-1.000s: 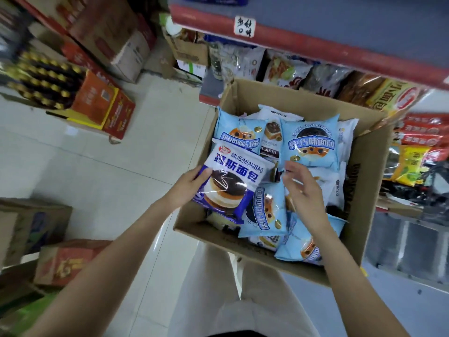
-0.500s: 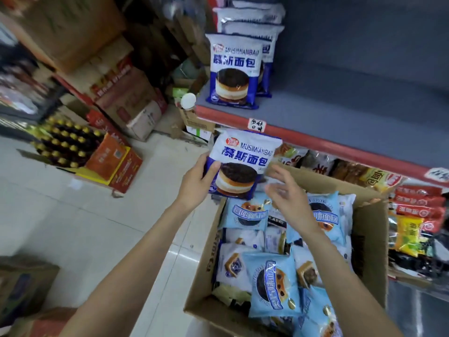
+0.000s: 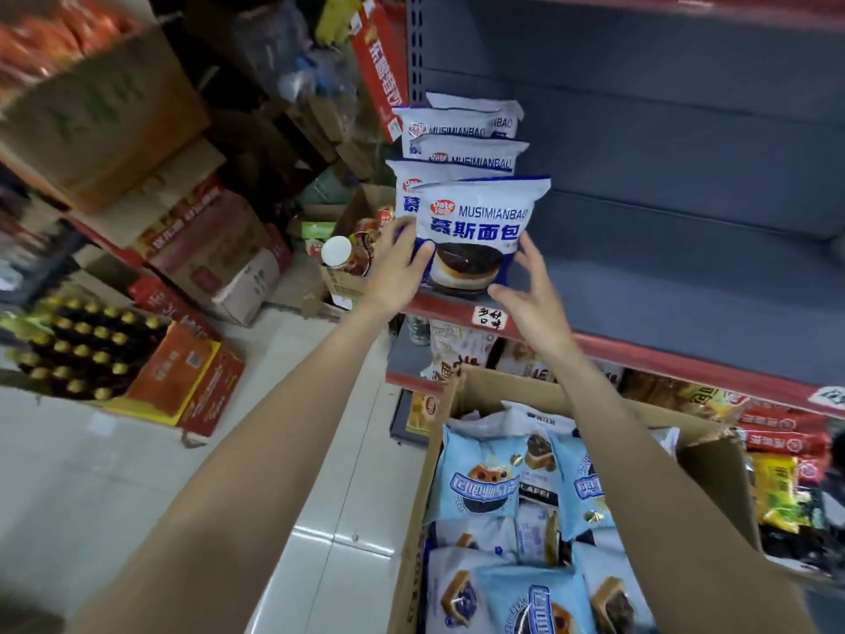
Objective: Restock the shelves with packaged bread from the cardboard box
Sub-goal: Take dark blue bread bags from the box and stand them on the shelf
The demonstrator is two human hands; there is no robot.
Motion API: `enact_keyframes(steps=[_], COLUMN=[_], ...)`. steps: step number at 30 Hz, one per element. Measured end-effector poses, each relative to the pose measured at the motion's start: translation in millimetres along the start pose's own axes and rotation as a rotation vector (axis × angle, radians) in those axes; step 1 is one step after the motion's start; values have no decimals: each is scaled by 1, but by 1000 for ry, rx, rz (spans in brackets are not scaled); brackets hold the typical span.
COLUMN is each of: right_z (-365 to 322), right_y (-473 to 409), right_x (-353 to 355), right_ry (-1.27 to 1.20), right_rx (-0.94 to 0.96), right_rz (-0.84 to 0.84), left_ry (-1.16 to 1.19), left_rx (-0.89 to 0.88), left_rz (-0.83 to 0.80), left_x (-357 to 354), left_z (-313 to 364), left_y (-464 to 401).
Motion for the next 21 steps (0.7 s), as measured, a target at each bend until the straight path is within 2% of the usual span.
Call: enact_keyframes(steps=[5,7,10,14,21], right_z=[14,14,13,17,17], right_y=[-1,-2,-2,-2,4], right_x=[-12,-20,-31,-34,-48], right_ry=[2,27,135,253,455], right_rx=[12,26,43,42,85], right_rz=[-3,0,56,185,177], left_ry=[261,364,381,402,538], left_rx=[83,92,57,131,246], left_rz=[174,152,52,-40,30], left_x=[6,11,15,15,19], left_z=[-4,-6,-7,-8,-12], left_y=[1,-2,-9,-11,-5])
Point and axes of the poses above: each hand's wrist, its own y-axis away from the middle knuckle, its own x-axis out of the back of the hand, z = x × y, the point moved 3 cm from there along -y, towards the middle knuckle, and after that the axes turned 9 degrees about -x, right-handed, at the moved point
